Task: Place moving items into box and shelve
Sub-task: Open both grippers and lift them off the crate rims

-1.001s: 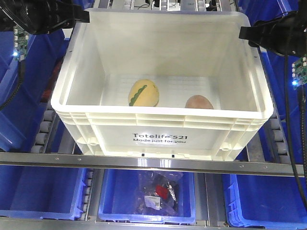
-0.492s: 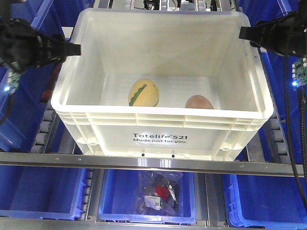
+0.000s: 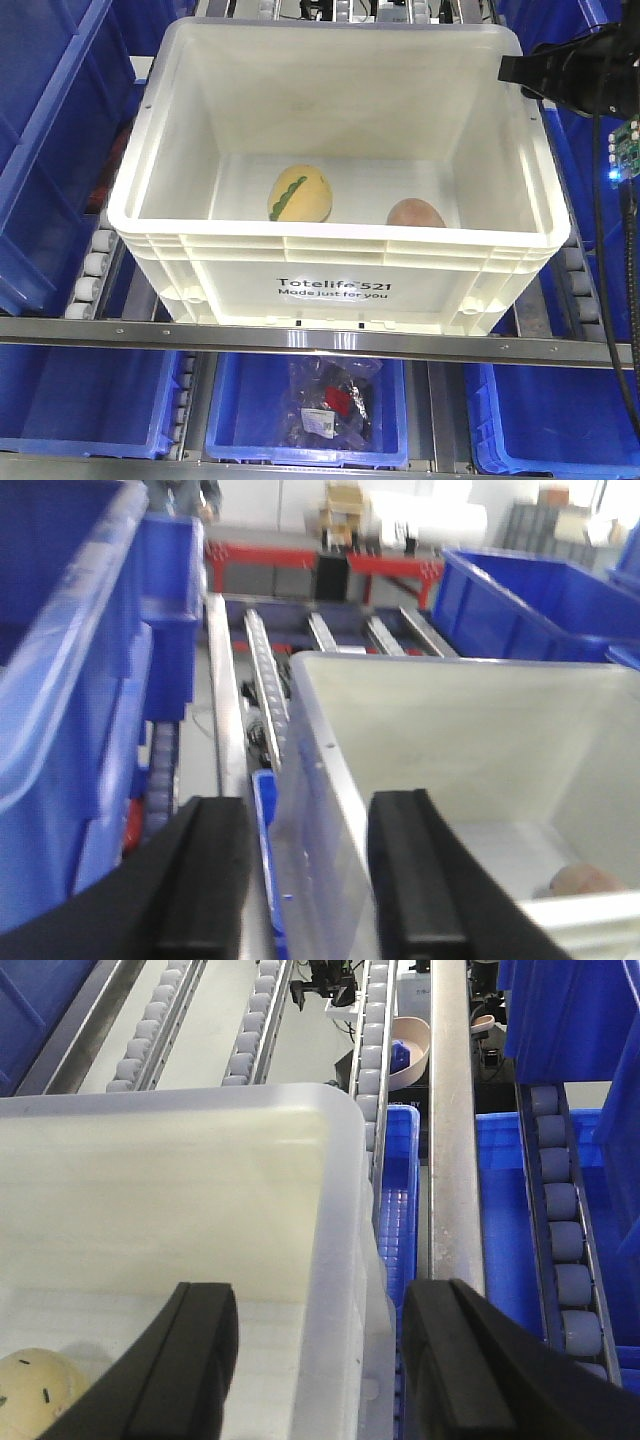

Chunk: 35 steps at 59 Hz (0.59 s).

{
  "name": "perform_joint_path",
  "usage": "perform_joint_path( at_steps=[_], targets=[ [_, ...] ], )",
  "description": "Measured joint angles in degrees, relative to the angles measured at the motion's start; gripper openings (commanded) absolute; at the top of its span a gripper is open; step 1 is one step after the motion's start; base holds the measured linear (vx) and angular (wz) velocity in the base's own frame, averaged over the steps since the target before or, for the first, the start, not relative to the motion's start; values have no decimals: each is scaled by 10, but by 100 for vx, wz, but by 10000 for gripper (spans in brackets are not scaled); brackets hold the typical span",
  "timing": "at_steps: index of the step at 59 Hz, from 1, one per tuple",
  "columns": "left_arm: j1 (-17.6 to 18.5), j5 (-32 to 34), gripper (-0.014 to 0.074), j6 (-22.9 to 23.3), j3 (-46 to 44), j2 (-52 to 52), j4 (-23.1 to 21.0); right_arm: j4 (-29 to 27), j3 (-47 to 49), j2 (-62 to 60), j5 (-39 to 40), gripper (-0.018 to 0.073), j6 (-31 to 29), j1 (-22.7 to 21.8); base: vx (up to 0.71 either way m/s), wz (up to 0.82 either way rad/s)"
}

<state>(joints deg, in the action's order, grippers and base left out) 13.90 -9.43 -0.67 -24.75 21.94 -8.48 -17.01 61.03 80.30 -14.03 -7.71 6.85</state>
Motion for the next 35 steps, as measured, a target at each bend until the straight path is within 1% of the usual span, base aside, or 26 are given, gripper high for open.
perform_joint_path(
  at_steps=[4, 8, 12, 21, 29, 35],
  targets=[
    [-6, 5, 174, 37, 52, -66, 52, 0, 0, 0, 0, 419, 0, 0, 0, 0],
    [-15, 7, 83, 55, 98, -112, 74, 1, 0, 0, 0, 419, 0, 0, 0, 0],
    [-29, 7, -8, 61, 137, -154, 81, 1, 0, 0, 0, 419, 0, 0, 0, 0],
    [-59, 6, -7, 63, 206, -216, 85, 1, 0, 0, 0, 419, 0, 0, 0, 0],
    [-63, 30, -7, 65, 258, -226, 81, 1, 0, 0, 0, 419, 0, 0, 0, 0],
    [-63, 53, -6, 66, 264, -226, 85, 1, 0, 0, -1, 419, 0, 0, 0, 0]
  ],
)
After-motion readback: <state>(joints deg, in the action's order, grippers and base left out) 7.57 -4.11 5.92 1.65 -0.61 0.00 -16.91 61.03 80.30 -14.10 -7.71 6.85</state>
